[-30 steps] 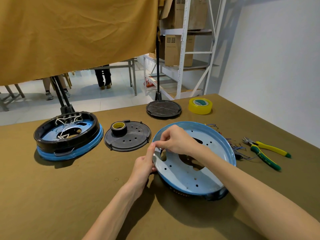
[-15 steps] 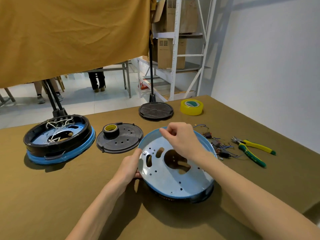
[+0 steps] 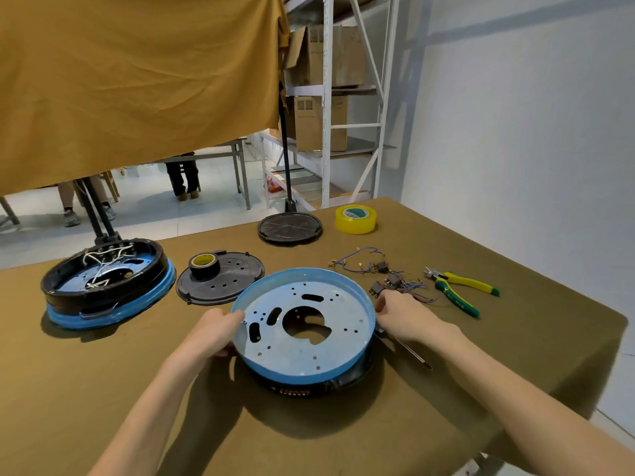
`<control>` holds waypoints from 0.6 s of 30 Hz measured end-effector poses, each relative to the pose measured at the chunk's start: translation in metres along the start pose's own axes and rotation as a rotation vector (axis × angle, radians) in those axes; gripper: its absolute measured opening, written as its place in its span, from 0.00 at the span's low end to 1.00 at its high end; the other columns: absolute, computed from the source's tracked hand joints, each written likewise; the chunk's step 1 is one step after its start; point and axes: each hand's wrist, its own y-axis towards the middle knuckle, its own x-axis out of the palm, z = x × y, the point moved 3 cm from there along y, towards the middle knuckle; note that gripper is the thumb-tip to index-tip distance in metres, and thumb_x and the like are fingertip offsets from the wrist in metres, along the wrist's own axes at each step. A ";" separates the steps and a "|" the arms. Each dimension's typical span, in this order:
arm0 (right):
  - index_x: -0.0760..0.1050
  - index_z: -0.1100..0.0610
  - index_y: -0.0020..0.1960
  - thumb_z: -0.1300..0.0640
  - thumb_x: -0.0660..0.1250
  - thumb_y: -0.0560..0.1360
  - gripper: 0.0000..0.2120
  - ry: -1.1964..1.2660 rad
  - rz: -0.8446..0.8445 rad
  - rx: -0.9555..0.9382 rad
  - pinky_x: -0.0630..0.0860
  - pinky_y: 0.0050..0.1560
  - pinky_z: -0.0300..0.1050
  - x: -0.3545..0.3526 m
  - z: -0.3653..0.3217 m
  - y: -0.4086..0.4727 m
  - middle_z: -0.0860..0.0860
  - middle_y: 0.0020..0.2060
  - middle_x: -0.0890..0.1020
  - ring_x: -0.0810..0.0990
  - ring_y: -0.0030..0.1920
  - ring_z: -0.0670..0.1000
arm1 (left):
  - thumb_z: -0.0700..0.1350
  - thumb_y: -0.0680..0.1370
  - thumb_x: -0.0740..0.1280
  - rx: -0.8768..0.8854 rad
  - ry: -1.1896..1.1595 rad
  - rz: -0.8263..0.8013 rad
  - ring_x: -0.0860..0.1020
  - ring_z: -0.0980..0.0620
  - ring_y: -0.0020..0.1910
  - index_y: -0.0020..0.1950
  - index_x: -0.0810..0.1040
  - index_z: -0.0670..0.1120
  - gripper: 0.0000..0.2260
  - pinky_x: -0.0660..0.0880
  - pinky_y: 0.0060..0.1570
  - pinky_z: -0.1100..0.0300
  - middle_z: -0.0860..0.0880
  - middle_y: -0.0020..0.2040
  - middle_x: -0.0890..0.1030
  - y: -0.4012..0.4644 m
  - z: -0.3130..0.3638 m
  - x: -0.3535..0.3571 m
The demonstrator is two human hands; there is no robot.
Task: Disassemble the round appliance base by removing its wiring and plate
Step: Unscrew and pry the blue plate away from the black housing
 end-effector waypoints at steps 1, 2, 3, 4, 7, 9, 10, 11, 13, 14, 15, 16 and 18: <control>0.72 0.55 0.54 0.48 0.64 0.81 0.10 -0.033 -0.038 -0.007 0.79 0.48 0.50 0.003 -0.001 0.000 0.52 0.47 0.80 0.80 0.47 0.52 | 0.49 0.83 0.62 0.011 -0.022 0.002 0.79 0.46 0.51 0.62 0.76 0.44 0.12 0.80 0.48 0.48 0.44 0.55 0.80 0.000 0.001 0.001; 0.71 0.55 0.53 0.50 0.63 0.82 0.08 -0.061 -0.072 -0.006 0.77 0.45 0.48 0.005 -0.002 0.001 0.52 0.47 0.79 0.79 0.46 0.52 | 0.47 0.83 0.64 0.027 -0.063 -0.001 0.80 0.48 0.50 0.61 0.76 0.45 0.09 0.81 0.47 0.49 0.46 0.53 0.80 0.000 0.001 0.003; 0.70 0.55 0.51 0.51 0.62 0.83 0.07 -0.069 -0.096 0.001 0.74 0.40 0.45 0.006 -0.002 0.001 0.52 0.46 0.78 0.78 0.43 0.51 | 0.45 0.82 0.66 0.041 -0.116 -0.008 0.81 0.51 0.48 0.60 0.76 0.47 0.08 0.82 0.42 0.52 0.48 0.51 0.81 0.000 0.002 0.006; 0.69 0.56 0.50 0.52 0.61 0.84 0.08 -0.046 -0.096 0.014 0.70 0.36 0.43 0.005 -0.002 0.001 0.52 0.45 0.78 0.77 0.41 0.50 | 0.44 0.82 0.67 0.050 -0.171 -0.015 0.81 0.53 0.46 0.60 0.75 0.49 0.08 0.80 0.36 0.57 0.51 0.49 0.81 0.000 0.002 0.007; 0.67 0.60 0.57 0.56 0.58 0.85 0.07 0.141 0.083 0.044 0.69 0.33 0.46 -0.014 -0.004 -0.002 0.57 0.51 0.78 0.77 0.42 0.54 | 0.45 0.83 0.66 0.067 -0.287 -0.008 0.81 0.56 0.41 0.58 0.77 0.52 0.05 0.75 0.26 0.65 0.54 0.44 0.82 0.001 -0.002 0.009; 0.64 0.58 0.57 0.56 0.59 0.84 0.06 0.262 0.273 -0.026 0.73 0.37 0.50 -0.031 -0.016 -0.008 0.58 0.52 0.78 0.79 0.43 0.56 | 0.52 0.84 0.63 0.083 -0.390 -0.030 0.84 0.56 0.40 0.54 0.81 0.53 0.08 0.77 0.30 0.63 0.54 0.41 0.87 0.000 -0.005 0.009; 0.64 0.56 0.57 0.54 0.59 0.84 0.07 0.274 0.344 -0.086 0.76 0.38 0.51 -0.038 -0.027 -0.011 0.55 0.51 0.79 0.80 0.43 0.55 | 0.56 0.85 0.60 0.082 -0.447 -0.044 0.85 0.55 0.41 0.53 0.82 0.54 0.13 0.78 0.34 0.60 0.52 0.41 0.87 0.000 -0.005 0.009; 0.64 0.54 0.57 0.51 0.60 0.84 0.08 0.230 0.388 -0.156 0.77 0.40 0.52 -0.044 -0.042 -0.015 0.52 0.50 0.78 0.80 0.42 0.53 | 0.58 0.86 0.57 0.077 -0.489 -0.044 0.85 0.52 0.41 0.52 0.84 0.53 0.17 0.78 0.38 0.58 0.49 0.41 0.87 0.000 -0.006 0.009; 0.65 0.51 0.57 0.42 0.59 0.83 0.13 0.084 0.365 -0.298 0.77 0.41 0.51 -0.043 -0.076 -0.019 0.47 0.46 0.78 0.79 0.42 0.51 | 0.58 0.86 0.54 0.091 -0.522 -0.012 0.84 0.50 0.38 0.51 0.85 0.49 0.22 0.77 0.40 0.55 0.46 0.37 0.86 0.002 -0.010 0.010; 0.66 0.50 0.56 0.40 0.59 0.82 0.14 0.035 0.307 -0.365 0.76 0.39 0.50 -0.037 -0.094 -0.019 0.46 0.44 0.78 0.79 0.40 0.50 | 0.57 0.87 0.54 0.112 -0.521 0.006 0.83 0.51 0.37 0.50 0.85 0.48 0.23 0.76 0.40 0.55 0.48 0.35 0.86 0.003 -0.011 0.011; 0.66 0.50 0.55 0.38 0.58 0.82 0.15 -0.002 0.248 -0.427 0.73 0.36 0.48 -0.025 -0.111 -0.019 0.46 0.41 0.78 0.78 0.38 0.49 | 0.57 0.87 0.54 0.141 -0.526 0.023 0.84 0.51 0.37 0.50 0.85 0.47 0.23 0.76 0.40 0.55 0.49 0.36 0.86 0.002 -0.012 0.013; 0.66 0.50 0.54 0.37 0.58 0.82 0.16 -0.051 0.217 -0.484 0.69 0.33 0.48 -0.012 -0.127 -0.018 0.46 0.39 0.77 0.77 0.37 0.50 | 0.57 0.87 0.54 0.180 -0.537 0.034 0.84 0.50 0.39 0.51 0.85 0.47 0.23 0.77 0.40 0.55 0.48 0.38 0.87 0.002 -0.014 0.015; 0.65 0.51 0.51 0.35 0.57 0.82 0.18 -0.146 0.226 -0.569 0.65 0.31 0.48 0.013 -0.149 -0.016 0.46 0.36 0.76 0.75 0.35 0.51 | 0.55 0.87 0.55 0.268 -0.583 0.020 0.85 0.47 0.43 0.54 0.85 0.46 0.21 0.80 0.39 0.57 0.45 0.44 0.87 0.001 -0.020 0.016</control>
